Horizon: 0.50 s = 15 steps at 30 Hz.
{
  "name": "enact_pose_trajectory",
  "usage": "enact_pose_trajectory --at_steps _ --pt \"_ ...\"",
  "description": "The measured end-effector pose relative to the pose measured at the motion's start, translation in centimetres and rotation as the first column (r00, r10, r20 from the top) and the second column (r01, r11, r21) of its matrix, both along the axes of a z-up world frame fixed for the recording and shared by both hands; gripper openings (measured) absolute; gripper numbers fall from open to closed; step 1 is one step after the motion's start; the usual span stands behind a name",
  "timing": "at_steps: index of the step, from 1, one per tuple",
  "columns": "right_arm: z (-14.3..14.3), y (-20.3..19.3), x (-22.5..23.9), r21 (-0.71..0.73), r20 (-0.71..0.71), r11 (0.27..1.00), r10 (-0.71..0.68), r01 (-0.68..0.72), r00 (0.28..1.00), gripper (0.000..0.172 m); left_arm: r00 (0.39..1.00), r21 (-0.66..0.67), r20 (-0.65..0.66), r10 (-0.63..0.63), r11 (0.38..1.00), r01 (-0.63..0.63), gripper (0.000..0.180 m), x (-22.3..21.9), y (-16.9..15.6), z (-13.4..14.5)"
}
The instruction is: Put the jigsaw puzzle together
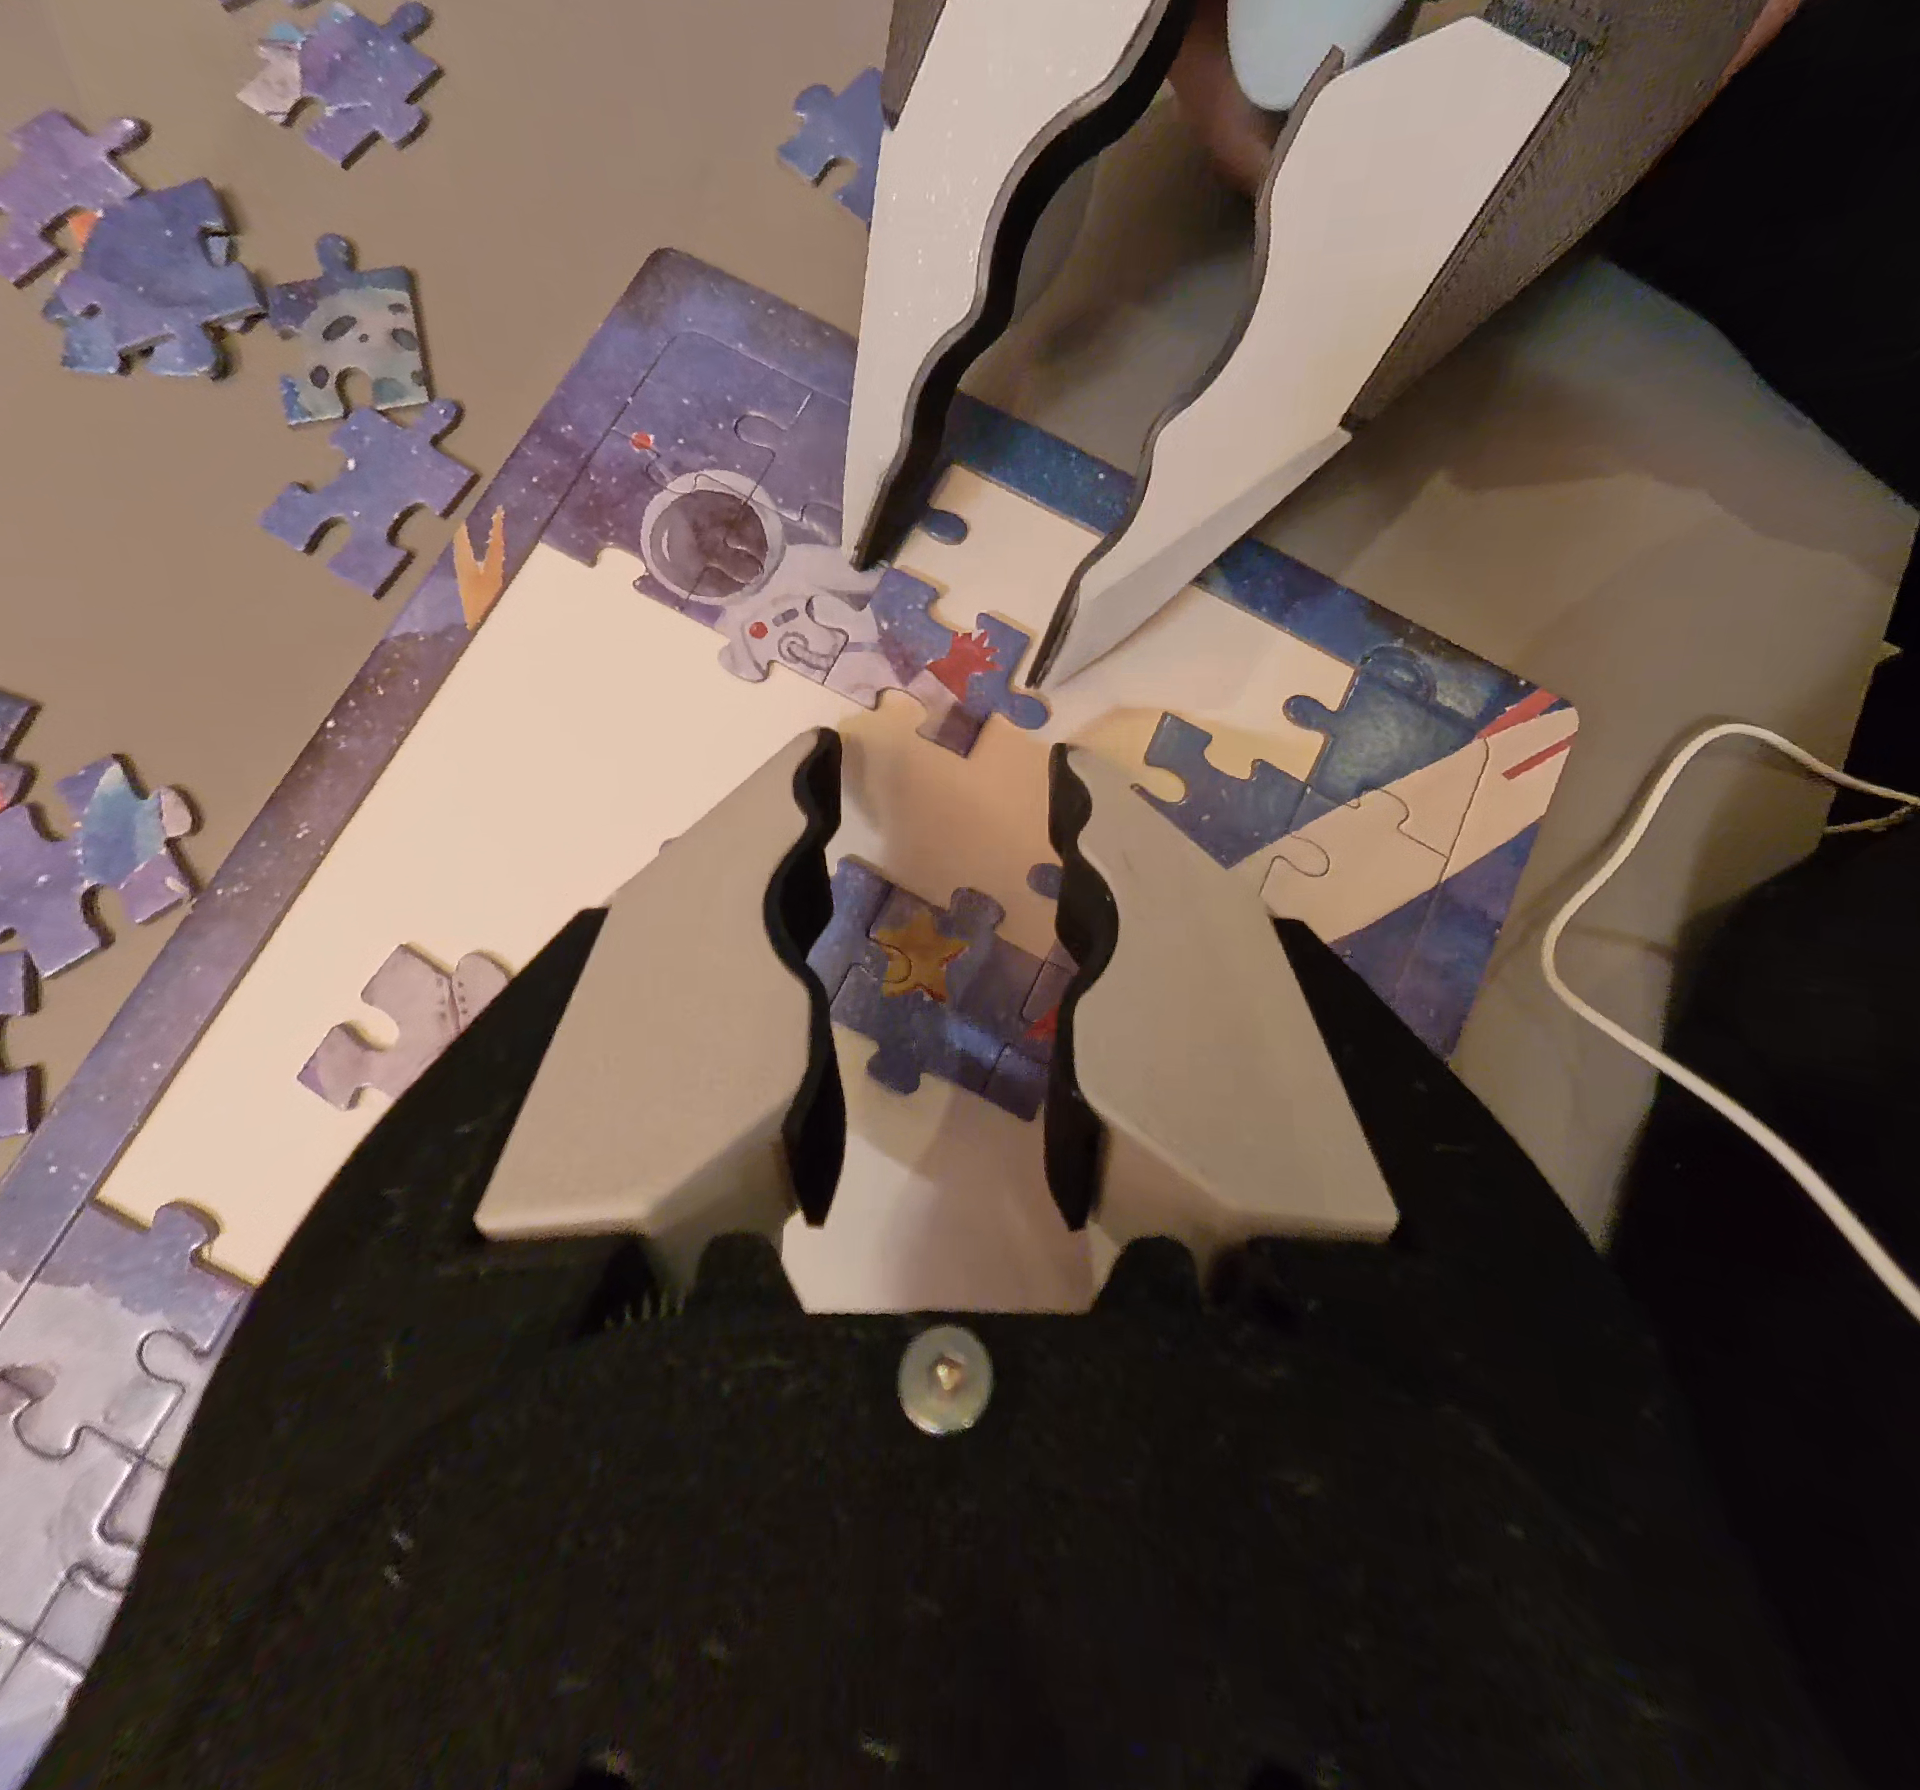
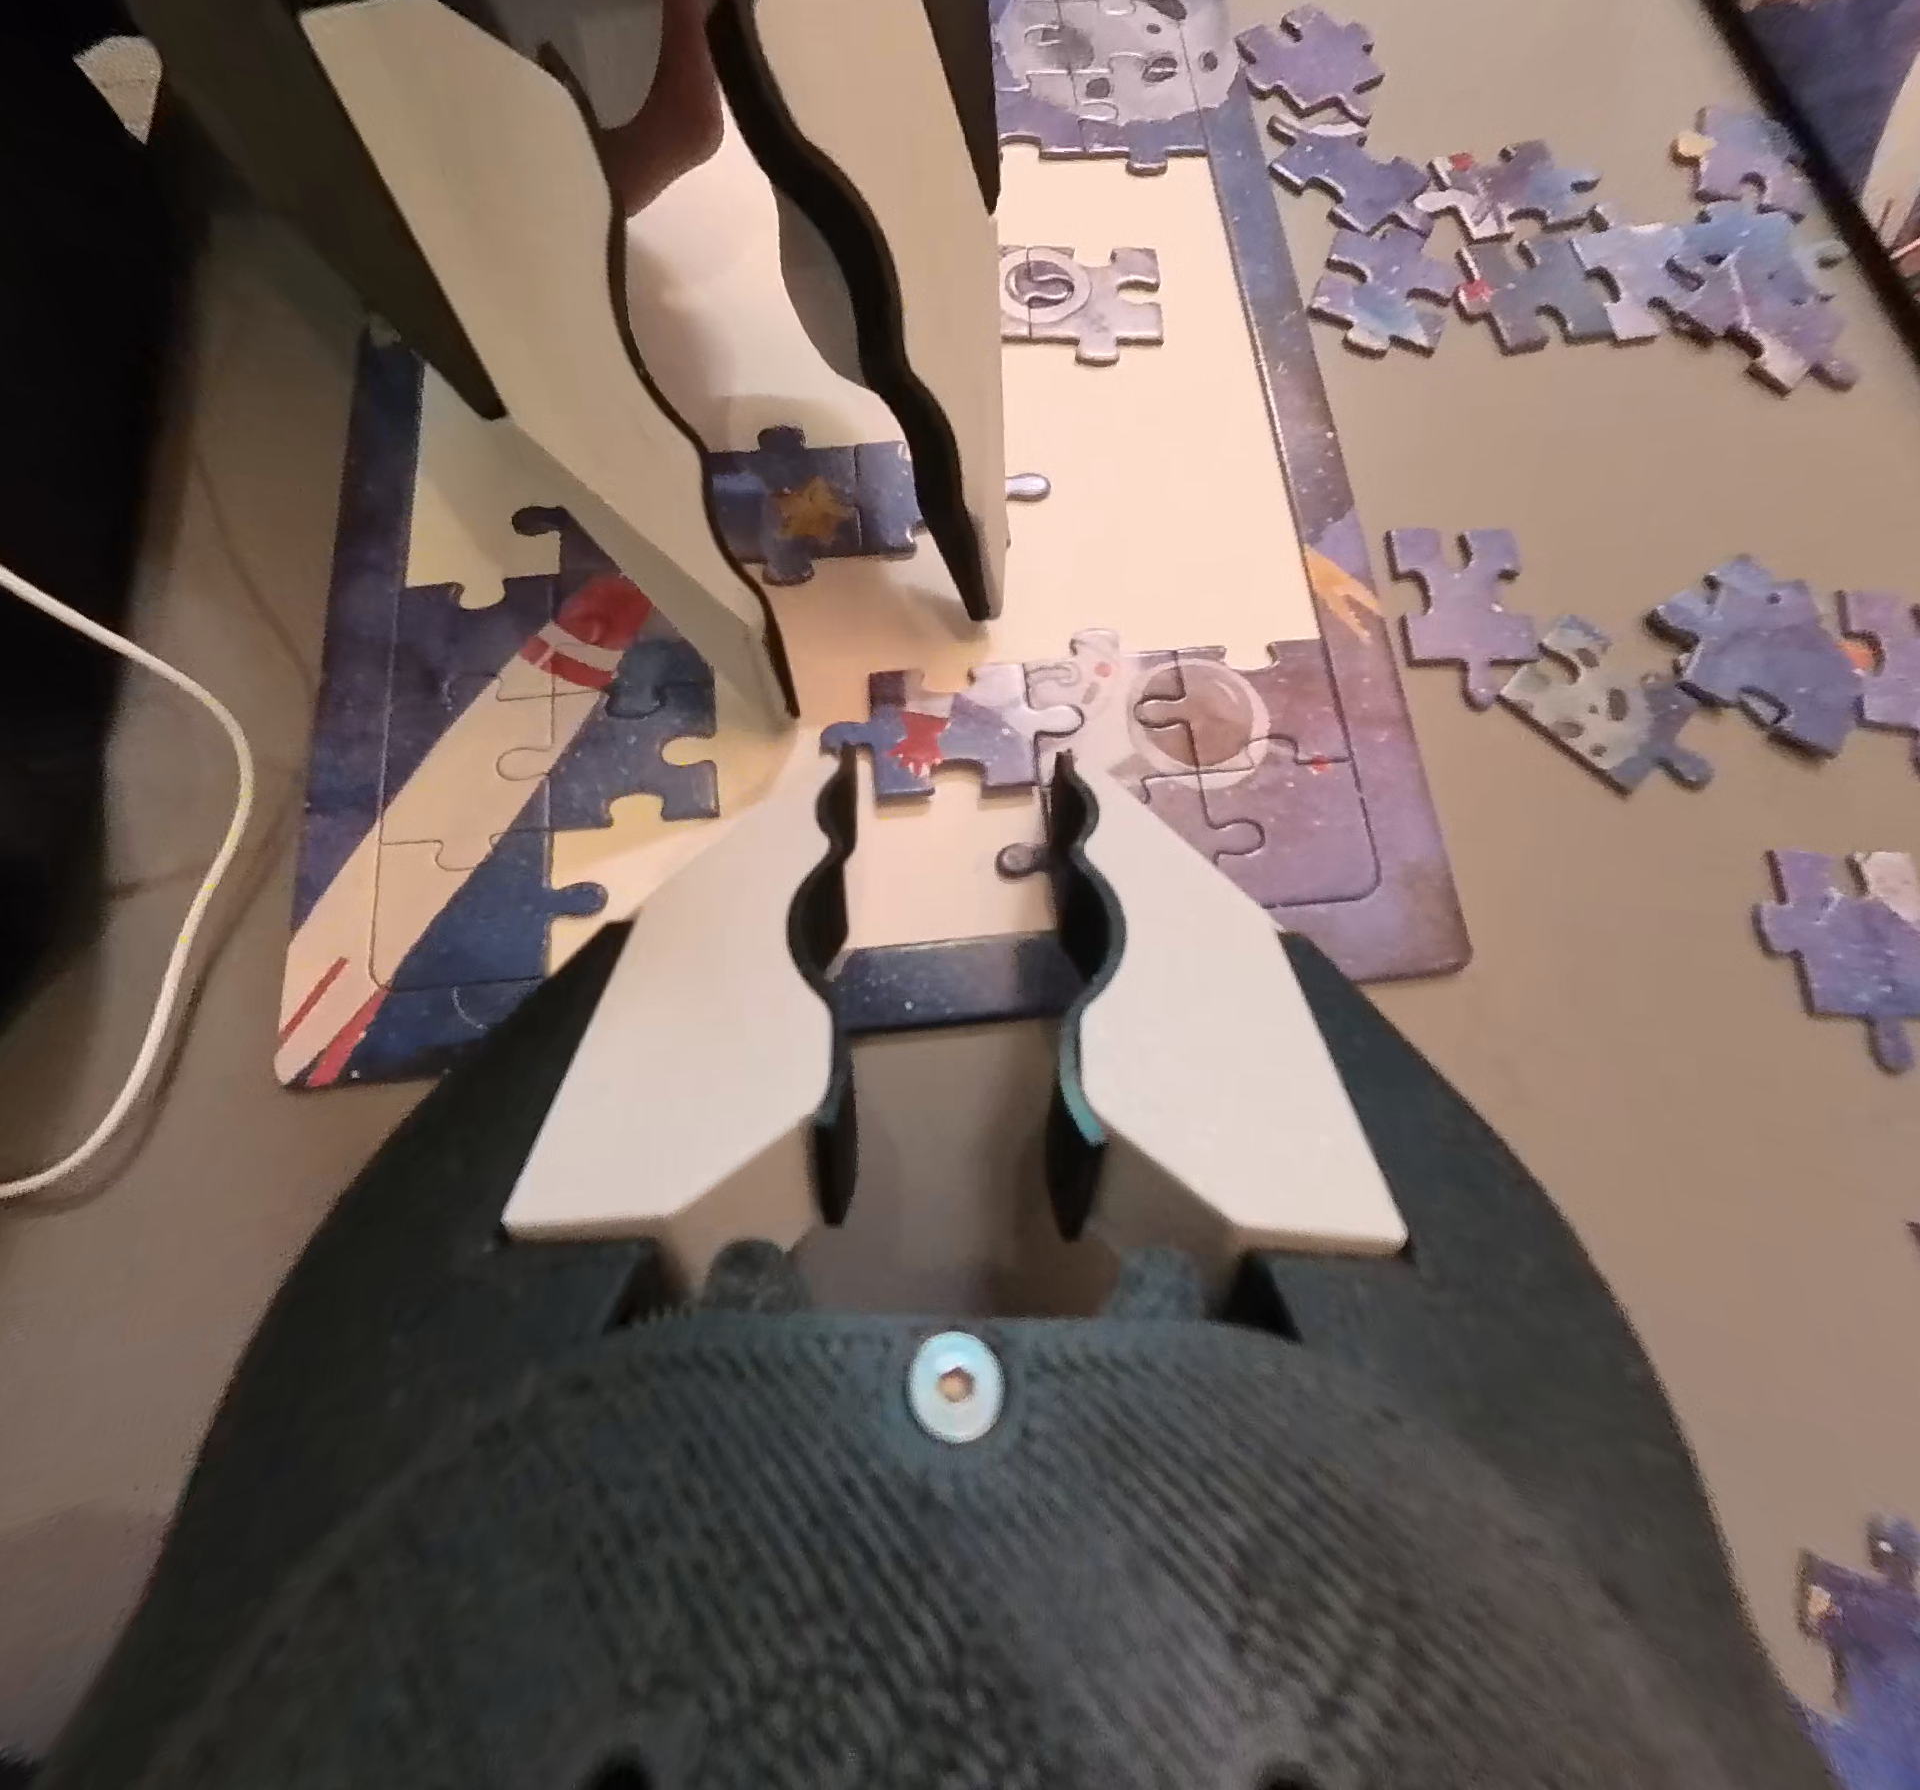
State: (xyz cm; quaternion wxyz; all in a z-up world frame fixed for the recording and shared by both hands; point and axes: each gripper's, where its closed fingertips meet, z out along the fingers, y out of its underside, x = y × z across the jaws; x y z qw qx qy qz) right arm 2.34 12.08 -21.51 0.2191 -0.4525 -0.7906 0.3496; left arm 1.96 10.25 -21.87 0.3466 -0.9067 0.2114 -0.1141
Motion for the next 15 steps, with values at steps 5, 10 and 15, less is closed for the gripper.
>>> enact_pose_trajectory --at_steps 5,10,15 --pt "-0.05 -0.1 -0.03 0.01 -0.003 1.0 0.006 -0.006 1.0 0.031 1.0 -0.003 0.01 0.004 1.0 -0.004 0.038 -0.04 -0.01 -0.11" --pt "0.02 -0.08 -0.06 0.006 -0.003 1.0 0.004 -0.004 1.0 0.029 1.0 0.001 0.008 0.001 1.0 -0.001 0.038 0.05 0.02 -0.04" --pt "0.24 -0.11 -0.11 -0.002 -0.01 1.0 0.004 -0.004 1.0 0.029 1.0 0.012 0.025 0.012 1.0 -0.012 0.038 -0.07 0.1 0.31"
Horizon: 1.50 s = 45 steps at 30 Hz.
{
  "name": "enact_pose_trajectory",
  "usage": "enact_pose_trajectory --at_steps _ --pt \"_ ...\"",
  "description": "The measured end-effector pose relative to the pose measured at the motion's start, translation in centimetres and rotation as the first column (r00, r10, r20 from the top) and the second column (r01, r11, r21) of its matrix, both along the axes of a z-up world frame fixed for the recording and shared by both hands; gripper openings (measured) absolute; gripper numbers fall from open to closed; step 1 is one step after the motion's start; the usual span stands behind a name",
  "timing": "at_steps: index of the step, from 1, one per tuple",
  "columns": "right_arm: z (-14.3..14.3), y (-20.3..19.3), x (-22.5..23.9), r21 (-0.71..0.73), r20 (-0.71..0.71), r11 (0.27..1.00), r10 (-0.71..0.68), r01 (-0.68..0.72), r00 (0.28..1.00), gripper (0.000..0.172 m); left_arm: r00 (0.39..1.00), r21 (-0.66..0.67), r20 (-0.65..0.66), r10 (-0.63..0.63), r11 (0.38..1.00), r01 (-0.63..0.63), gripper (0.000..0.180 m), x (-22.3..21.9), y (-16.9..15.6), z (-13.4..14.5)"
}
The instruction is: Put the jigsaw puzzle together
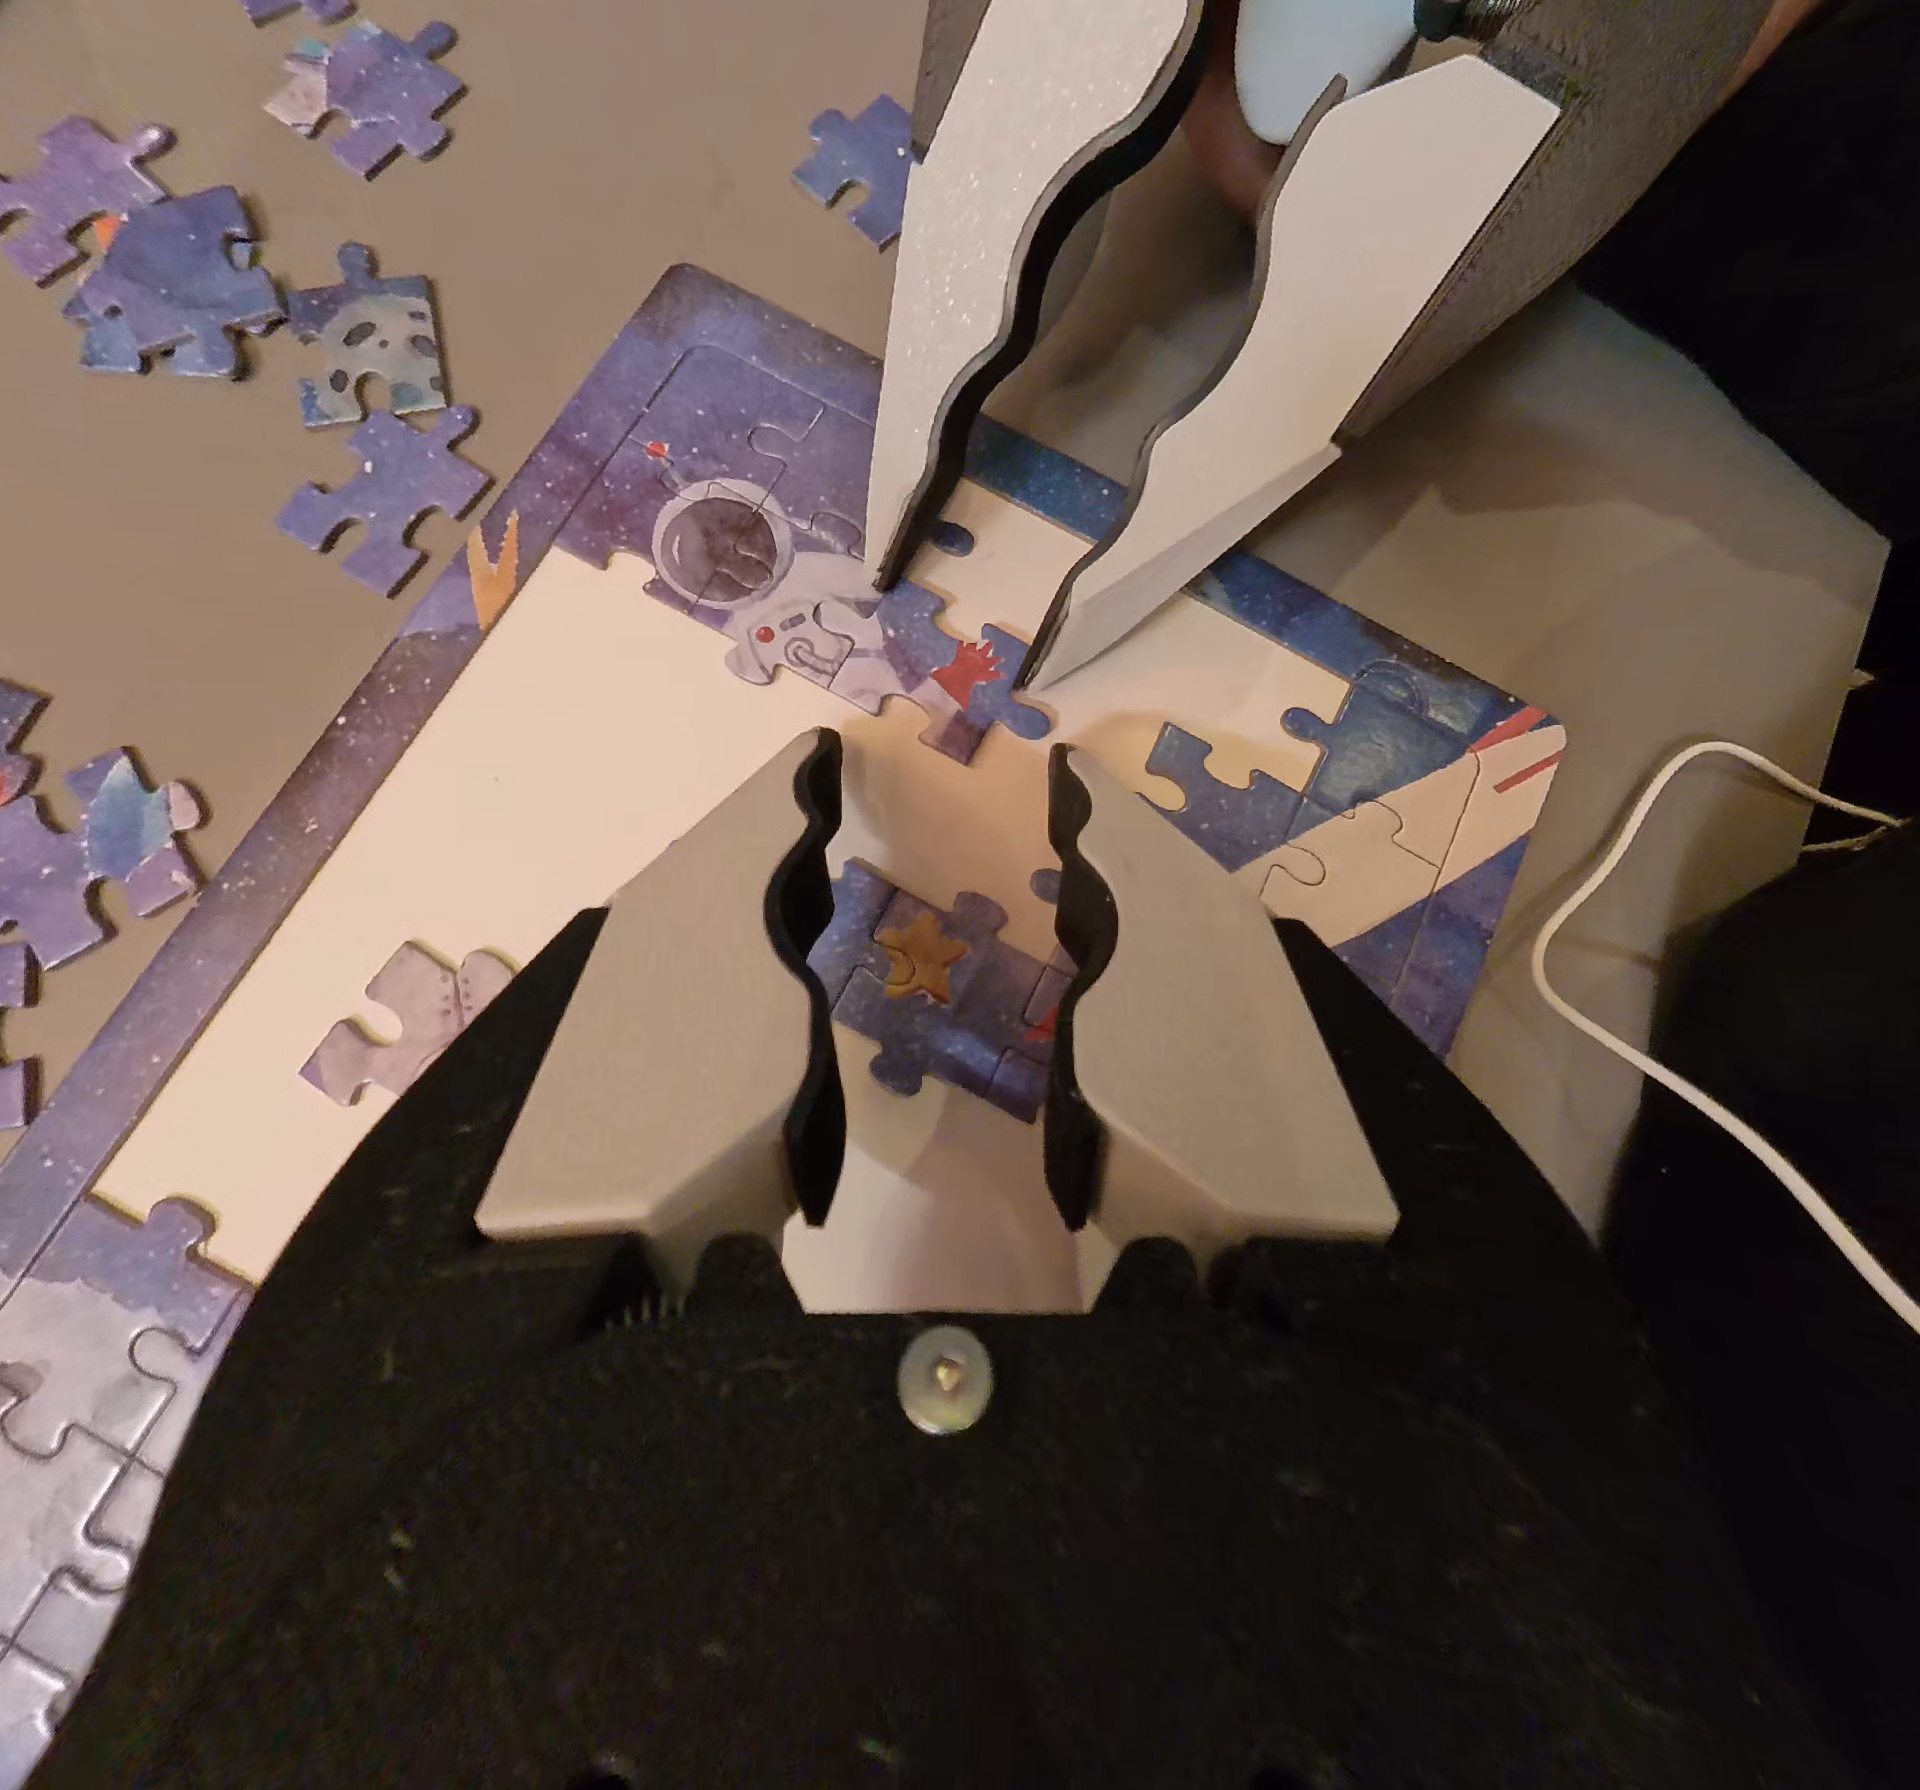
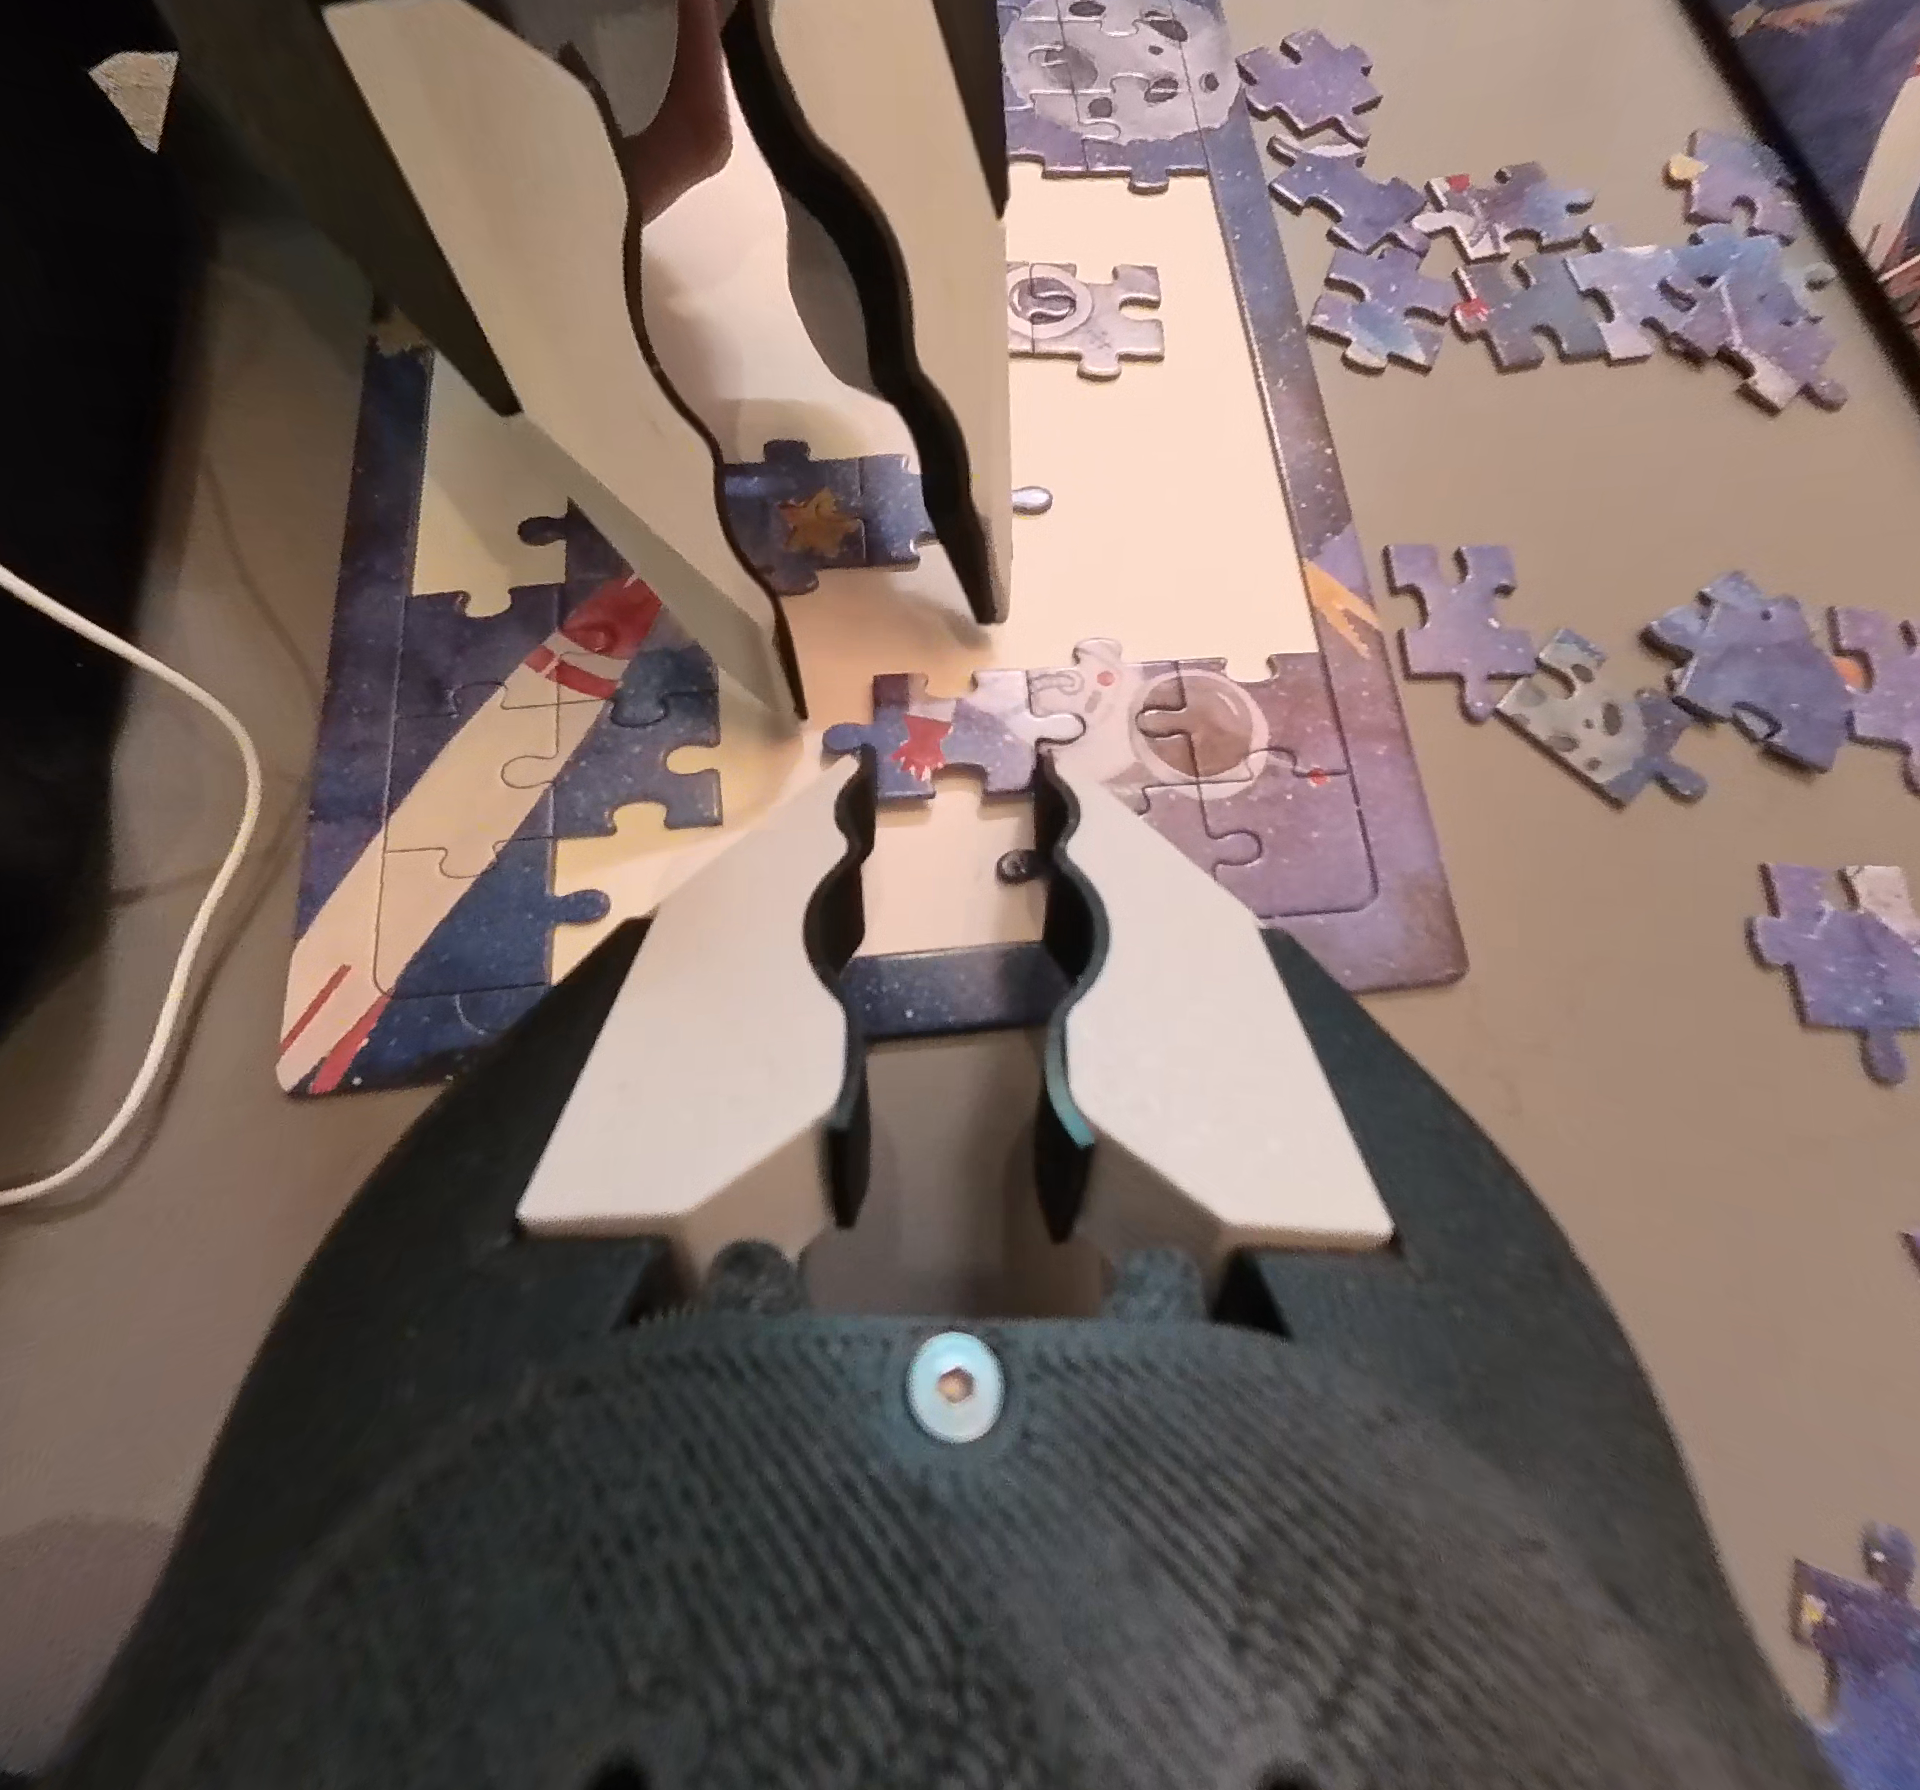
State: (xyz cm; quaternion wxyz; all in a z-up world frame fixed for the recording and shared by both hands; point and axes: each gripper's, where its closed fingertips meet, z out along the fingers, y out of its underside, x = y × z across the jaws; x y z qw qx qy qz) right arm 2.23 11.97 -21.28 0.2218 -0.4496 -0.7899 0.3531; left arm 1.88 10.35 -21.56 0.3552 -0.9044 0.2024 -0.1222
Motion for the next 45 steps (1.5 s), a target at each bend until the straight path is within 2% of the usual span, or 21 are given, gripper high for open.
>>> enact_pose_trajectory --at_steps 6,14,27,45 --pt "0.1 0.0 0.0 -0.03 0.006 1.0 -0.004 0.004 1.0 0.028 0.999 0.014 0.05 0.007 1.0 -0.008 0.039 0.1 0.2 0.4" --pt "0.3 0.1 -0.1 -0.086 0.01 0.996 -0.018 0.019 1.0 0.028 0.976 -0.01 0.219 0.021 1.0 -0.02 0.045 0.9 0.7 0.9" --pt "2.2 0.8 -0.5 -0.099 -0.082 0.994 -0.056 0.048 0.995 0.022 0.978 -0.007 0.208 0.018 1.0 -0.017 0.044 0.7 0.5 0.8" --pt "3.3 1.4 -1.0 -0.048 -0.162 0.996 -0.081 0.074 0.984 0.018 0.991 0.071 0.119 0.059 0.995 -0.068 0.018 -0.4 1.4 1.2"
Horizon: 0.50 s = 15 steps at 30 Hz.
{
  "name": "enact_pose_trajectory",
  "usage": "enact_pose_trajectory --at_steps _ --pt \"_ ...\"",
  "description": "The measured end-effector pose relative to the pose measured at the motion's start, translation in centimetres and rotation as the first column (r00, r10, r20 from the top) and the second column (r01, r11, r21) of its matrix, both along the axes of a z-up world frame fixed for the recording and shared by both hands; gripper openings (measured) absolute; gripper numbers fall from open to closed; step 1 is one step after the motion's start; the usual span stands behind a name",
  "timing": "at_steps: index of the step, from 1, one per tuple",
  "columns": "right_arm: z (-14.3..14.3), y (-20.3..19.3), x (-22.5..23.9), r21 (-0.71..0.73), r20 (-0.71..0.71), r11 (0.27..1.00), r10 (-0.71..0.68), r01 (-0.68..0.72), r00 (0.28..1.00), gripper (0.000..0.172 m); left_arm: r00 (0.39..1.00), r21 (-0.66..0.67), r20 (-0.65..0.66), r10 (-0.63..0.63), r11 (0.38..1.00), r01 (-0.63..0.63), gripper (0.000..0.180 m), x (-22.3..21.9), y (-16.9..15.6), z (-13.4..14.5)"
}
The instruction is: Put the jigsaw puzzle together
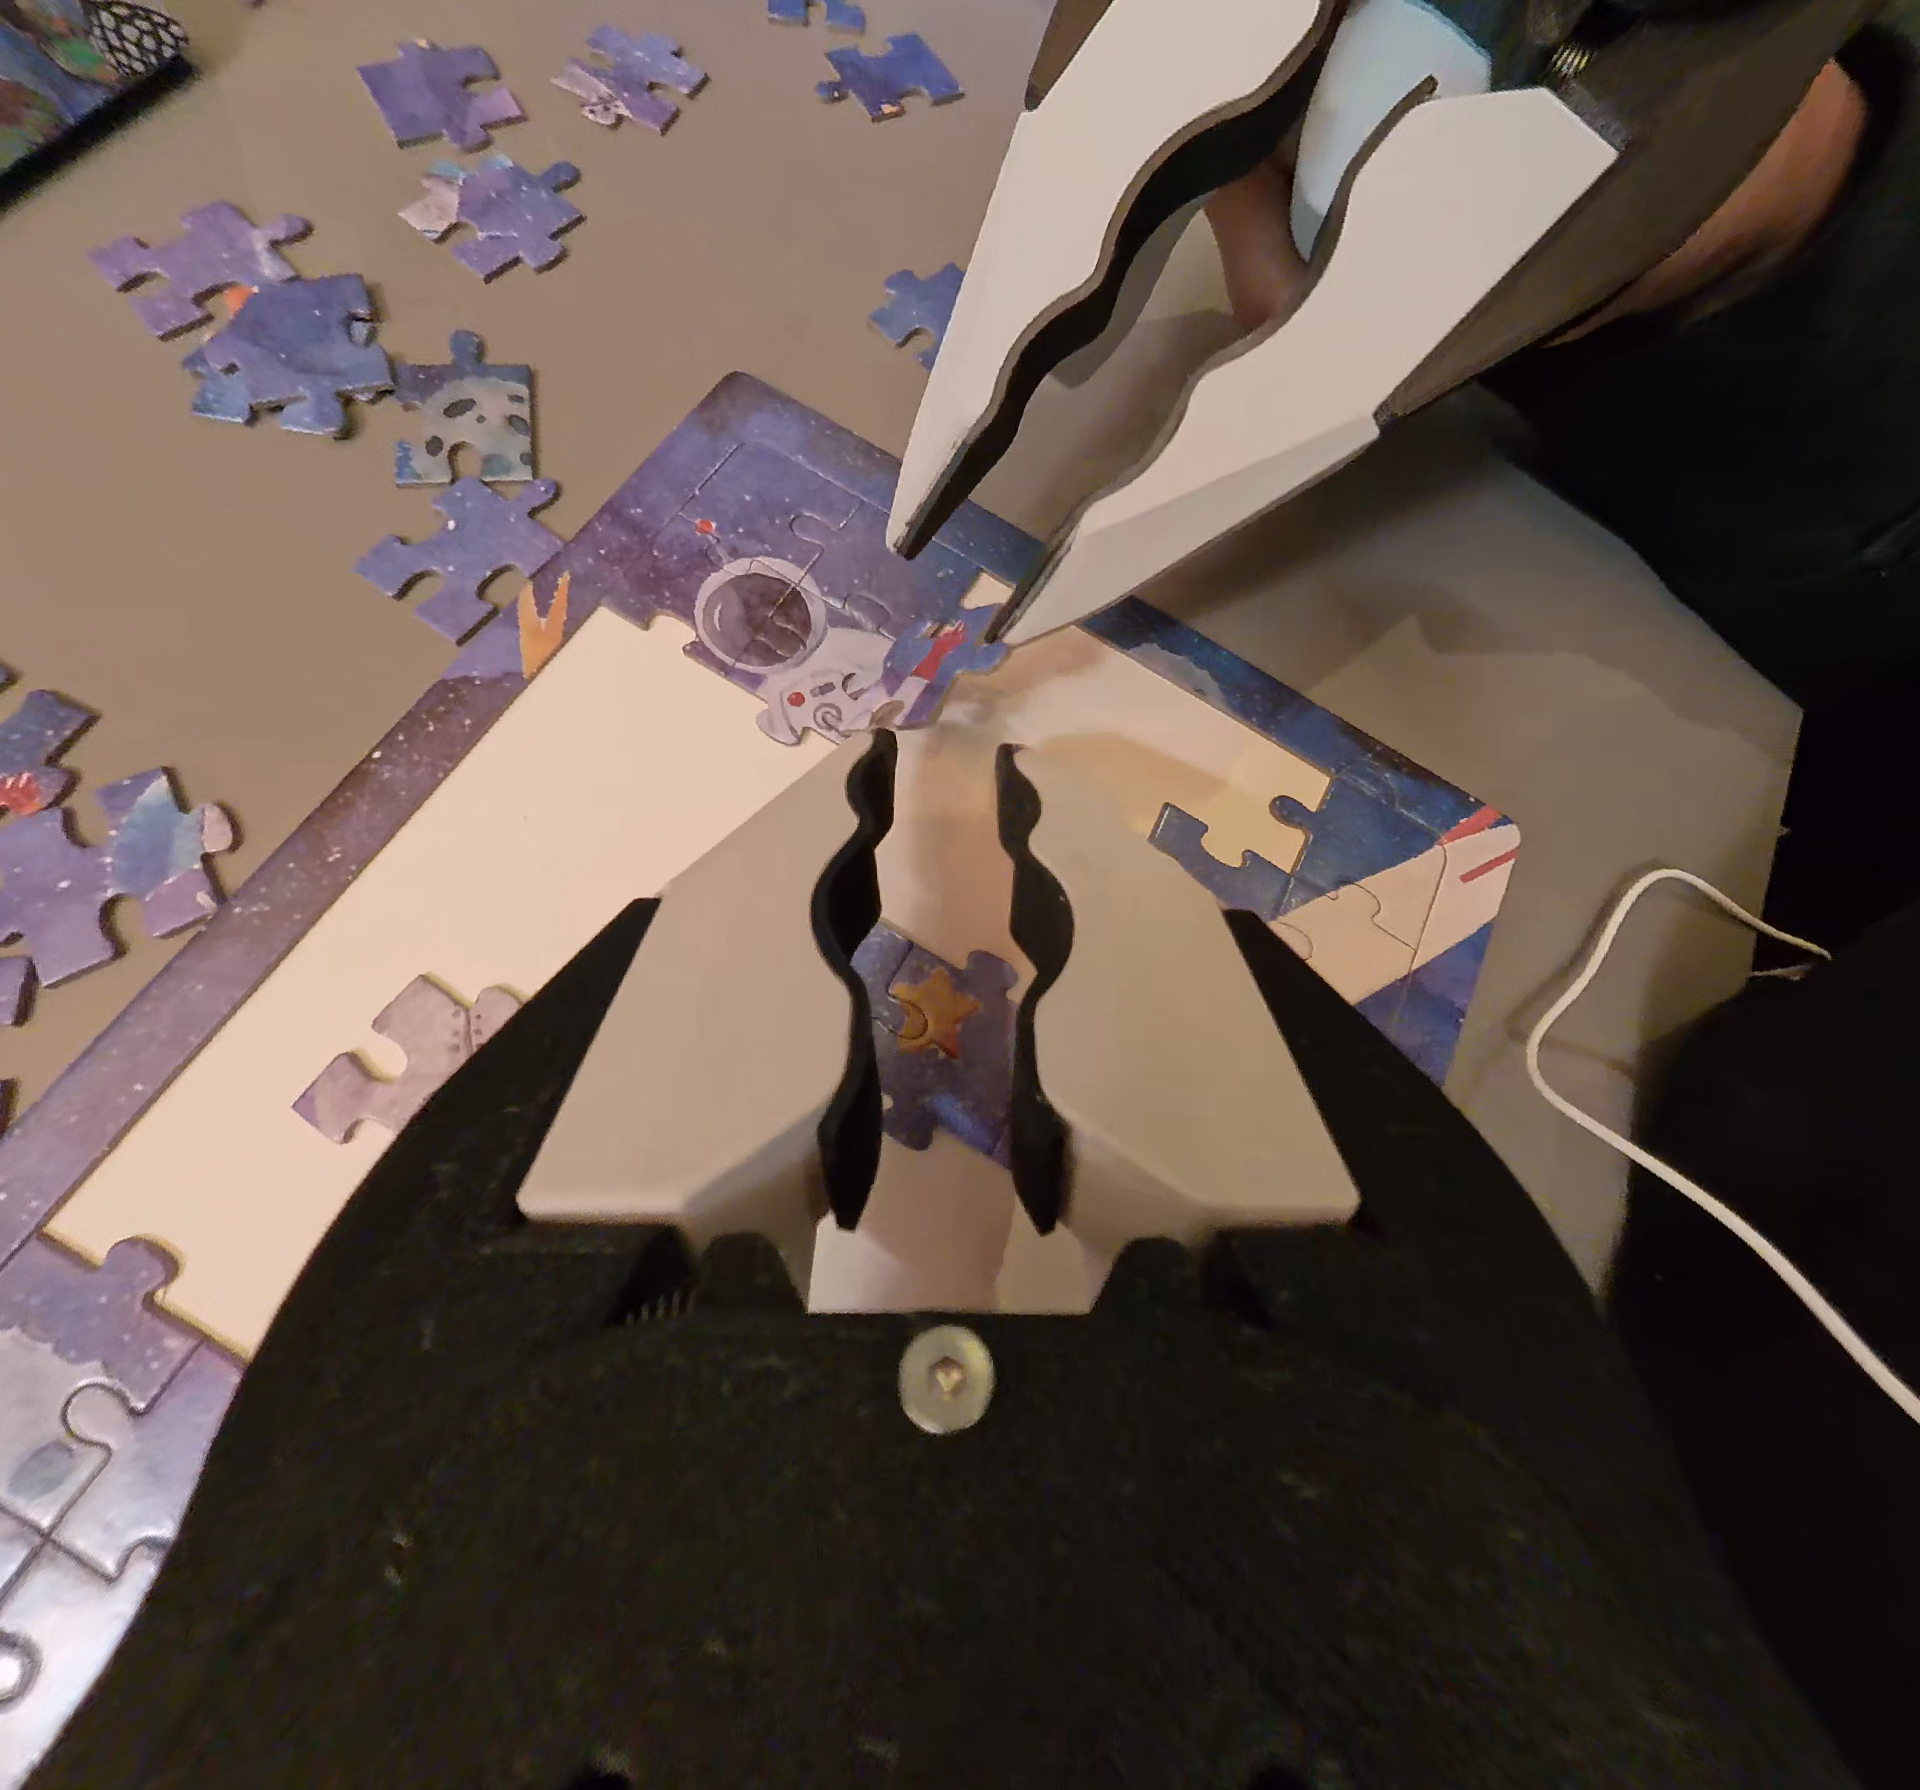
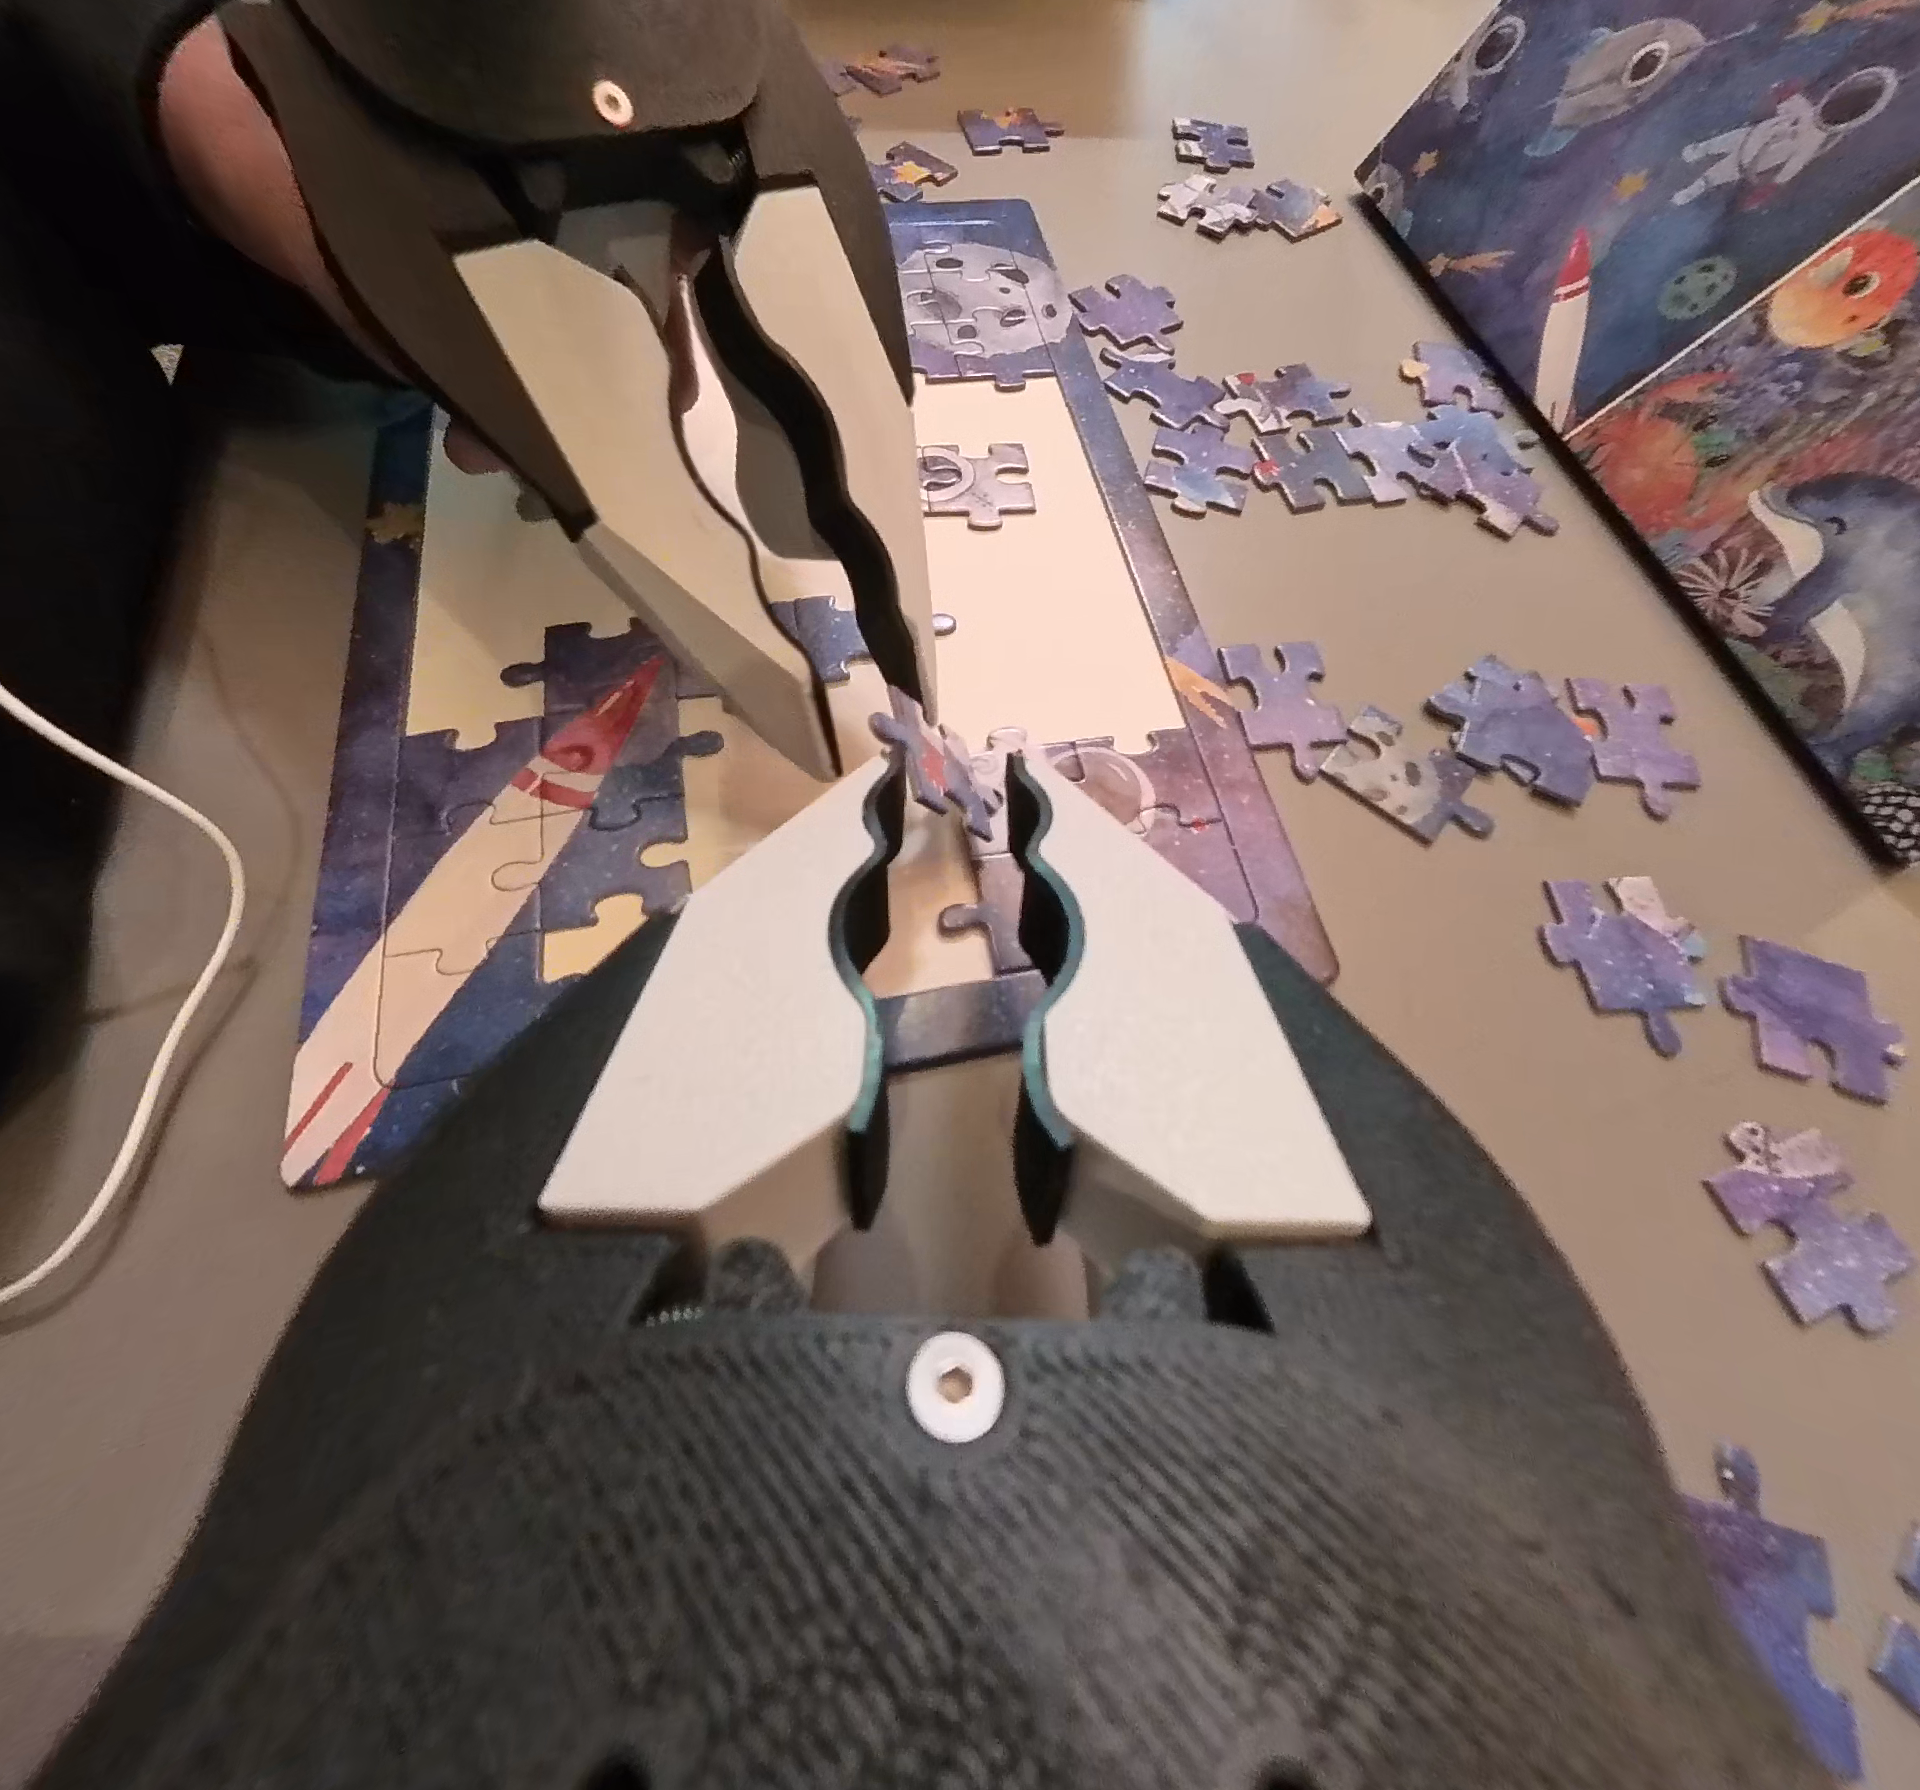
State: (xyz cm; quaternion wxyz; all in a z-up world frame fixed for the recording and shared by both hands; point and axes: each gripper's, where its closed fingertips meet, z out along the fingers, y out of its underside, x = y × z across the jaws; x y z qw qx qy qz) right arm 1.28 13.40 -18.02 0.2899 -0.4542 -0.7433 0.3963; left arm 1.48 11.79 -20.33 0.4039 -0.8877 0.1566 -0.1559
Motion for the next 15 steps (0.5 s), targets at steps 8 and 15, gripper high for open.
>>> enact_pose_trajectory --at_steps 8,15 --pt "-0.15 -0.07 -0.02 0.011 0.003 1.0 0.004 -0.004 1.0 0.02 0.999 0.004 -0.017 0.028 1.0 -0.028 0.01 -0.35 0.24 -0.09" --pt "-0.65 -0.41 0.17 0.037 0.023 0.999 0.026 -0.027 0.999 0.021 0.999 0.01 -0.007 0.037 0.999 -0.037 0.008 -0.45 0.37 0.08"
